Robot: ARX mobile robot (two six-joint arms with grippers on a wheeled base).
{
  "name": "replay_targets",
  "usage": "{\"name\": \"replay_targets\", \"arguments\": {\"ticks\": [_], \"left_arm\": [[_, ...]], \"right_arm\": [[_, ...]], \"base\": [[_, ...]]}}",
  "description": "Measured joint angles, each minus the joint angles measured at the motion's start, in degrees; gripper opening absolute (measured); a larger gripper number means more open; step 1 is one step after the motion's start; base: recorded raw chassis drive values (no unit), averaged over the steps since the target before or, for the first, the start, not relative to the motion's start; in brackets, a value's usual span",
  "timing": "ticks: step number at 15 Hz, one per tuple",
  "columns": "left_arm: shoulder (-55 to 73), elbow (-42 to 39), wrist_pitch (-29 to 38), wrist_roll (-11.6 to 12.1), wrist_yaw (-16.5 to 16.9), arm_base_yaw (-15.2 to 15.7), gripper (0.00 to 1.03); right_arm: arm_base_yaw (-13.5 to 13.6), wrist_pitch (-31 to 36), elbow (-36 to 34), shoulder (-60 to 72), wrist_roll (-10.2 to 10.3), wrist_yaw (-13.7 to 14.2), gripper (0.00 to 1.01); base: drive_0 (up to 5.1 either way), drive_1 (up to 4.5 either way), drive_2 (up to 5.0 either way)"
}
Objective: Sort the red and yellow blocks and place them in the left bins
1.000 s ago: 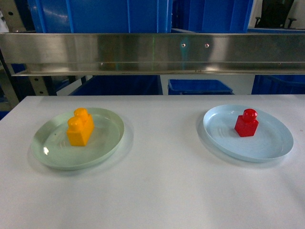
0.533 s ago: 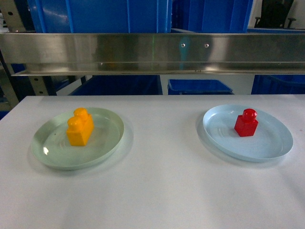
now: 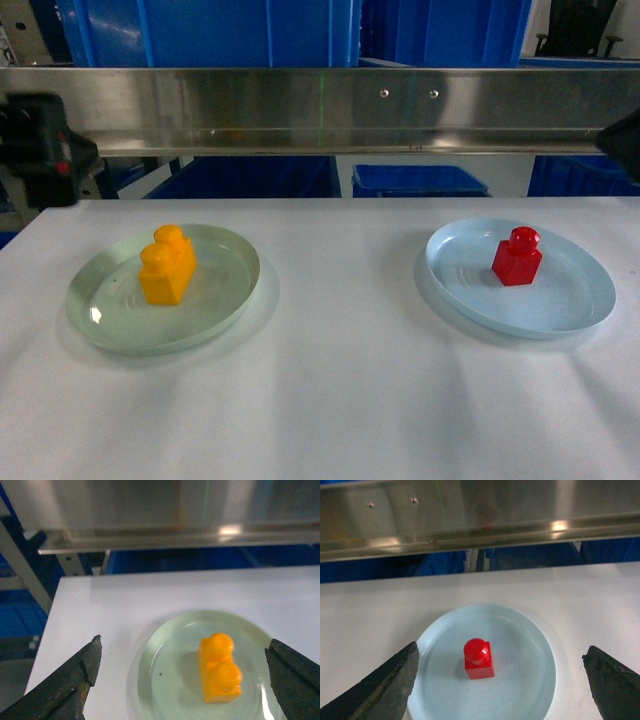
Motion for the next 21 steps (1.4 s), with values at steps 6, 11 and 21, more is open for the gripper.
{"name": "replay_targets", "arguments": {"ticks": [6, 11, 21], "left_arm": [[9.9, -1.2, 7.2, 2.9, -1.8, 1.4, 0.98], [9.9, -1.2, 7.3, 2.9, -1.8, 1.4, 0.98], [9.9, -1.2, 7.3, 2.9, -1.8, 1.4, 0.98]], "right_arm": [[0.3, 0.6, -0.1, 5.0, 0.0, 1.7, 0.98], [3.3, -6.3, 8.9, 13.0, 0.3, -0.2, 0.98], [3.1, -16.0, 25.1, 31.3, -5.8, -2.9, 0.98]], "base": [[0.0, 0.0, 0.0], [0.0, 0.0, 0.0], [0.0, 0.0, 0.0]]}}
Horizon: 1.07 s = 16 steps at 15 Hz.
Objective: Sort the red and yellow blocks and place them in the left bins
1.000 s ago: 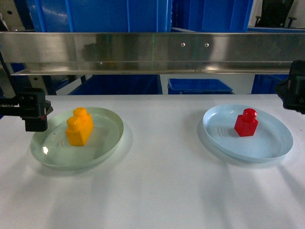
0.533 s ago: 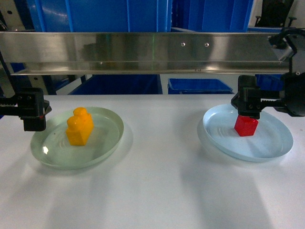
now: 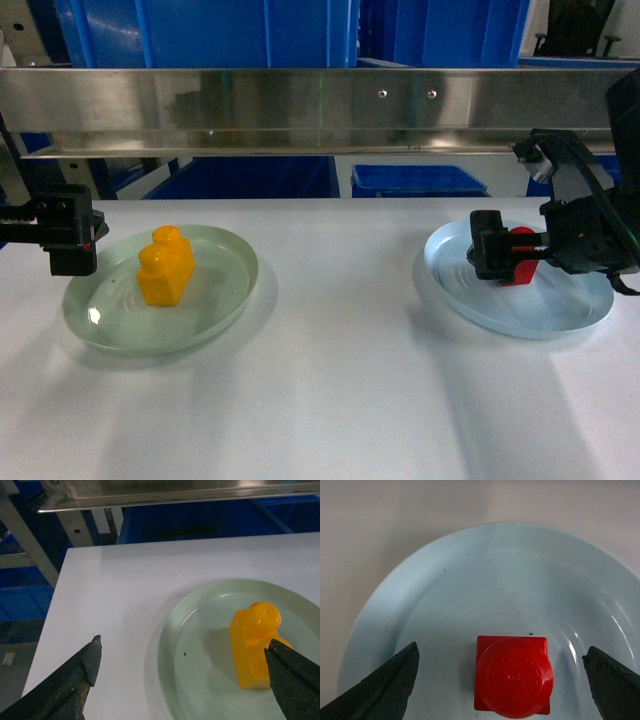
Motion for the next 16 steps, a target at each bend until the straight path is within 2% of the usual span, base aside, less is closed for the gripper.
{"name": "replay_targets", "arguments": {"ticks": [6, 7, 11, 16], "left_arm": [[0.0, 0.0, 0.0, 0.0, 0.0, 0.0, 0.98], [0.0, 0.0, 0.0, 0.0, 0.0, 0.0, 0.98], [0.0, 0.0, 0.0, 0.0, 0.0, 0.0, 0.98], [0.0, 0.0, 0.0, 0.0, 0.0, 0.0, 0.98]], "right_arm": [[0.1, 3.8, 2.4, 4.3, 1.3, -1.6, 0.96], [0.1, 3.8, 2.4, 4.3, 1.2, -1.6, 0.8], [0.0, 4.2, 2.4, 4.6, 1.2, -1.6, 0.31], [0.0, 8.1, 0.8, 4.3, 1.9, -1.4, 0.3]], "base": [[0.0, 0.0, 0.0], [0.0, 0.0, 0.0], [0.0, 0.0, 0.0], [0.0, 0.0, 0.0]]}}
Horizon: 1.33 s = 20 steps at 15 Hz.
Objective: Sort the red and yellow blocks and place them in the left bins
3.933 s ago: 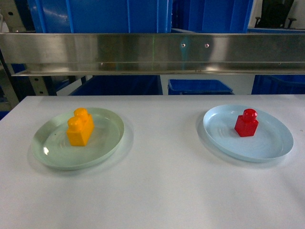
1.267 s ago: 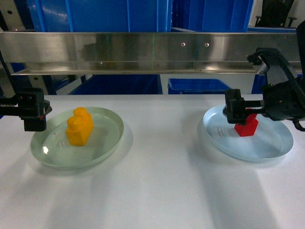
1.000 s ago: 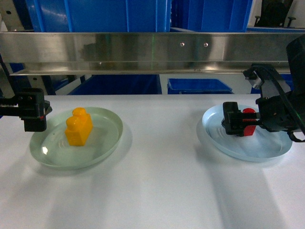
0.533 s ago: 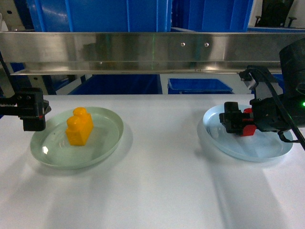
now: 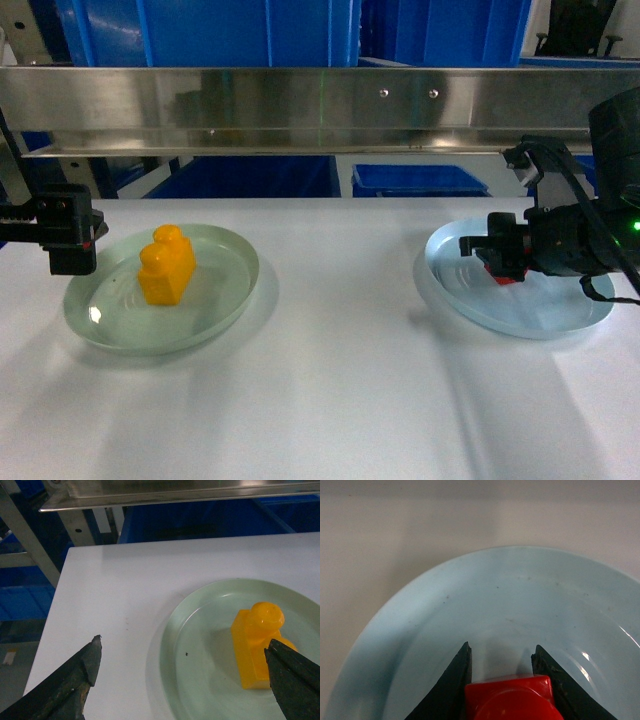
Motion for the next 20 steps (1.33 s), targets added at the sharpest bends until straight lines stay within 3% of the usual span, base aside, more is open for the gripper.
{"name": "replay_targets", "arguments": {"ticks": [2, 4, 9, 11, 12, 14, 16, 20], "left_arm": [[0.0, 0.0, 0.0, 0.0, 0.0, 0.0, 0.98], [0.0, 0.0, 0.0, 0.0, 0.0, 0.0, 0.98], [0.0, 0.0, 0.0, 0.0, 0.0, 0.0, 0.98], [0.0, 0.0, 0.0, 0.0, 0.0, 0.0, 0.98], [0.0, 0.0, 0.0, 0.0, 0.0, 0.0, 0.98], [0.0, 0.0, 0.0, 0.0, 0.0, 0.0, 0.98], [0.0, 0.0, 0.0, 0.0, 0.0, 0.0, 0.98], [0.0, 0.0, 0.0, 0.0, 0.0, 0.0, 0.98]], "right_arm": [[0.1, -1.7, -2.6, -6.0, 1.9, 1.5, 0.3], [-0.5, -2.9, -5.0, -19.9, 2.0, 3.8, 0.3], [-5.6, -8.8, -21.4, -44.0, 2.0, 4.4, 0.29], [-4.5, -10.5, -23.6, -51.7, 2.1, 4.6, 0.29], [-2.8, -12.1, -25.7, -56.5, 2.3, 4.9, 0.29], [-0.3, -13.2, -29.7, -58.5, 2.2, 4.9, 0.29], [-0.4, -11.3, -30.3, -58.5, 1.1, 5.8, 0.29], [-5.2, -8.9, -30.4, -54.8, -1.9, 6.0, 0.29]], "base": [[0.0, 0.0, 0.0], [0.0, 0.0, 0.0], [0.0, 0.0, 0.0], [0.0, 0.0, 0.0], [0.0, 0.0, 0.0], [0.0, 0.0, 0.0], [0.0, 0.0, 0.0], [0.0, 0.0, 0.0]]}}
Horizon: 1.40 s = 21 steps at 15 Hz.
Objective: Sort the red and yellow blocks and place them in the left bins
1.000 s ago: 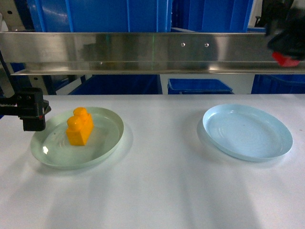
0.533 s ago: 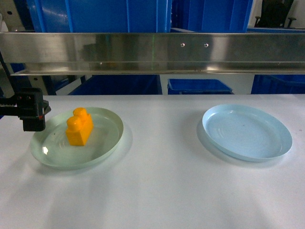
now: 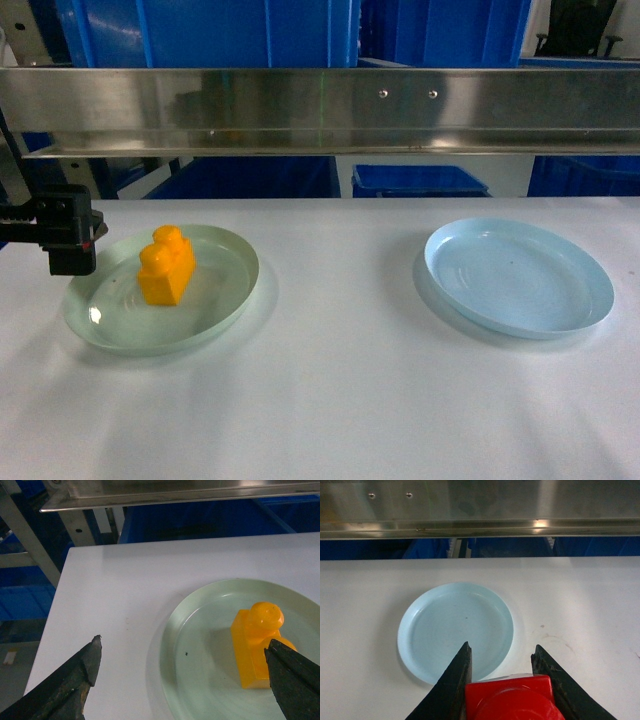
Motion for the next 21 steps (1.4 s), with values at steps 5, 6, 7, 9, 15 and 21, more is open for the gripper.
{"name": "replay_targets", "arguments": {"ticks": [5, 6, 7, 9, 15, 21], "left_arm": [[0.0, 0.0, 0.0, 0.0, 0.0, 0.0, 0.98], [0.0, 0.0, 0.0, 0.0, 0.0, 0.0, 0.98], [0.0, 0.0, 0.0, 0.0, 0.0, 0.0, 0.98], [0.0, 0.0, 0.0, 0.0, 0.0, 0.0, 0.98], [-0.2, 0.1, -1.4, 0.0, -0.2, 0.0, 0.98], [2.3, 14.7, -16.5, -5.7, -5.0, -5.6, 0.98]], "right_arm": [[-0.7, 0.4, 0.4, 0.0, -0.2, -0.5, 0.29], [-0.5, 0.4, 0.4, 0.0, -0.2, -0.5, 0.29], [-0.3, 0.0, 0.4, 0.0, -0.2, -0.5, 0.29], [-0.1, -0.1, 0.9, 0.3, -0.1, -0.5, 0.29], [0.1, 0.0, 1.0, 0.3, 0.1, -0.5, 0.29], [0.1, 0.0, 1.0, 0.3, 0.1, -0.5, 0.29]], "base": [[0.0, 0.0, 0.0], [0.0, 0.0, 0.0], [0.0, 0.0, 0.0], [0.0, 0.0, 0.0], [0.0, 0.0, 0.0], [0.0, 0.0, 0.0]]}}
